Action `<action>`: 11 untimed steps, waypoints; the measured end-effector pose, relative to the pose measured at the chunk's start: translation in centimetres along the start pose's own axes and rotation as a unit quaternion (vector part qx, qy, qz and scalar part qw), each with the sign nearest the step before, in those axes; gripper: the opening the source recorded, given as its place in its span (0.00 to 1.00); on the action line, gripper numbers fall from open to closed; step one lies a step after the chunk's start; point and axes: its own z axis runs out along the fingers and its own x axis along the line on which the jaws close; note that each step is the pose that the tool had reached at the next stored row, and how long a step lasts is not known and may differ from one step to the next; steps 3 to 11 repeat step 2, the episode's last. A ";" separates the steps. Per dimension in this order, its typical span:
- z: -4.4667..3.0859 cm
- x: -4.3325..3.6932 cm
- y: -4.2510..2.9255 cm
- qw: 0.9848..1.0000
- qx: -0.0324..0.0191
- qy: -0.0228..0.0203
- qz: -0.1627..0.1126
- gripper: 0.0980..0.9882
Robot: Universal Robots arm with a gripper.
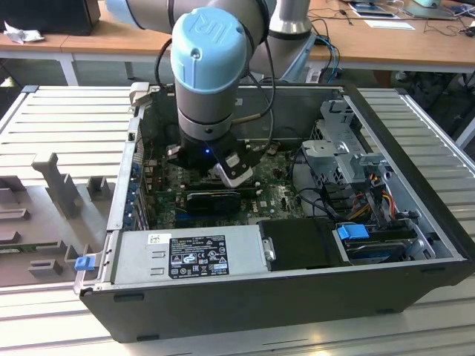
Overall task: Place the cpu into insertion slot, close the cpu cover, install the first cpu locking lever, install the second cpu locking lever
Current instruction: 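Install the second cpu locking lever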
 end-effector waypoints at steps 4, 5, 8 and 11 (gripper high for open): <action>-0.62 -0.01 0.23 1.000 0.000 0.000 0.000 0.01; -0.62 -0.01 0.23 1.000 0.000 0.000 0.000 0.01; -0.62 -0.01 0.23 1.000 0.000 0.000 0.000 0.01; -0.62 -0.01 0.23 1.000 0.000 0.000 0.000 0.01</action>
